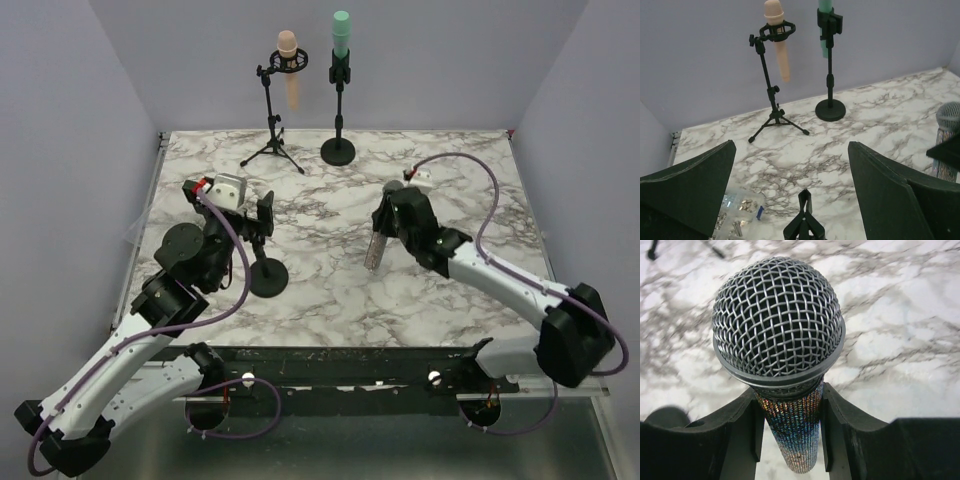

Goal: Remove the microphone from the stand

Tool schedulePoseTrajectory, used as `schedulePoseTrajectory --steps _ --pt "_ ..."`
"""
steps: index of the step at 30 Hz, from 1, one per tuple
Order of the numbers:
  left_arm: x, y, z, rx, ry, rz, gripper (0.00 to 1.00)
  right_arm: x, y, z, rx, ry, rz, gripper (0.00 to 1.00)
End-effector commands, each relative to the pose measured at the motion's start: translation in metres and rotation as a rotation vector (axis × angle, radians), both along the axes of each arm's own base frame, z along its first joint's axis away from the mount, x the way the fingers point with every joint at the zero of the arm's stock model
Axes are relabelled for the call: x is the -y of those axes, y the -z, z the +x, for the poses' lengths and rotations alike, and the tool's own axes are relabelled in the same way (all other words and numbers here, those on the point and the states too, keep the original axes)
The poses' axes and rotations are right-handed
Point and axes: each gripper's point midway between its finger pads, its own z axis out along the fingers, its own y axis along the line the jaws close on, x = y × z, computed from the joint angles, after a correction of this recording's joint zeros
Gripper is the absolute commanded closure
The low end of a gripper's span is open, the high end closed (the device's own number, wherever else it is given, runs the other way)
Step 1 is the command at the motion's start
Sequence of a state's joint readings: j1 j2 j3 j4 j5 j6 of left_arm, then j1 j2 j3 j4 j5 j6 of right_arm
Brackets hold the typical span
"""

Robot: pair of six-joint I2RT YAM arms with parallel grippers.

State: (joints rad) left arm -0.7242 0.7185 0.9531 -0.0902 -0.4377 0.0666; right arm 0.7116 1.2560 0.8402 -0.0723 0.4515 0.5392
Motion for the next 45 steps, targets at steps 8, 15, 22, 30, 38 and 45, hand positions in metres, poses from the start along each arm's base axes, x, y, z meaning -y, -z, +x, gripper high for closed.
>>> schedulePoseTrajectory --steps 8,15,22,30,38,45 --pt "-0.036 0.023 -0.001 0.129 -0.155 0.133 0.02 0.052 0.034 0.141 -0.26 0.15 -0.269 0.99" --pt "-0.051 0.019 -0.011 0.183 -0.194 0.094 0.02 0.07 0.055 0.233 -0.249 0.138 -0.343 0.99" --pt "-0.052 0.025 -0.006 0.169 -0.222 0.12 0.03 0.081 0.081 0.295 -0.215 0.124 -0.352 0.99" --pt "-0.054 0.03 0.0 0.18 -0.258 0.161 0.05 0.077 0.105 0.333 -0.141 0.104 -0.33 0.91" --pt "-0.05 0.031 0.003 0.186 -0.252 0.171 0.06 0.077 0.123 0.349 -0.096 0.109 -0.357 0.84" --pt "-0.047 0.031 0.004 0.187 -0.241 0.168 0.06 0.078 0.147 0.356 -0.1 0.097 -0.364 0.69"
